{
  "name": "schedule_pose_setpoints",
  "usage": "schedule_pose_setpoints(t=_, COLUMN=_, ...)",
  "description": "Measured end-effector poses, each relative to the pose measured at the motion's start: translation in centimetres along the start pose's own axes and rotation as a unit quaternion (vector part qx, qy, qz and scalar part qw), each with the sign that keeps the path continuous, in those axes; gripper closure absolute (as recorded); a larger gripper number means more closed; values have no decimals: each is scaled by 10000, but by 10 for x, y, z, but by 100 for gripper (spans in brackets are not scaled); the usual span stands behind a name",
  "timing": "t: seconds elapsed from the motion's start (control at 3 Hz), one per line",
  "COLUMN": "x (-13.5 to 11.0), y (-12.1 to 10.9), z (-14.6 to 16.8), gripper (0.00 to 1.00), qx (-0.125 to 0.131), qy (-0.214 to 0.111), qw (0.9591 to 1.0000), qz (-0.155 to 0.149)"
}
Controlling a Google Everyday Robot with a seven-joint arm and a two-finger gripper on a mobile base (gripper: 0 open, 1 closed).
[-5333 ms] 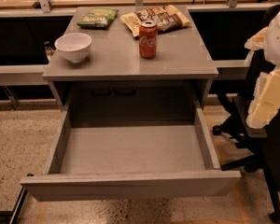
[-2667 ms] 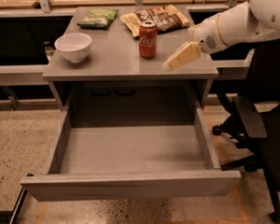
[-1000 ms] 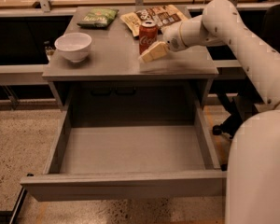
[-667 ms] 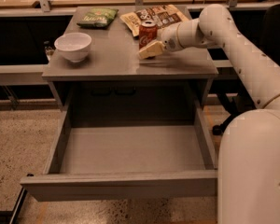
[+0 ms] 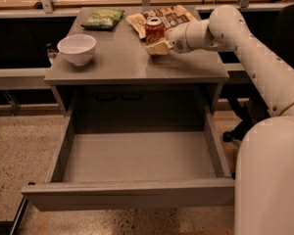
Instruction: Place coke can into top drawer
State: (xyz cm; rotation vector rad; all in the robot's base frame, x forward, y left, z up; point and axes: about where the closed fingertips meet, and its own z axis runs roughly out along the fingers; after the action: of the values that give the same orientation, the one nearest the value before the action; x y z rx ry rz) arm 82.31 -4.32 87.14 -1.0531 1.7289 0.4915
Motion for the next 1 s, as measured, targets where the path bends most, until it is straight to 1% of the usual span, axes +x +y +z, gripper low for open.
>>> schedule_pose_setpoints(t=0.33, x=-6, y=24, z=-28, gripper=88, qx=58, qy=111, qw=9999, qz=-78)
schedule_pose_setpoints(t=0.67, x=-4, y=59, z=-66, gripper=100, qx=80, qy=343, qw=9994, qz=48)
schedule_pose_setpoints(t=1.0, x=9, y=123, z=-113, gripper=100, qx=2, qy=684, qw=9958, qz=612)
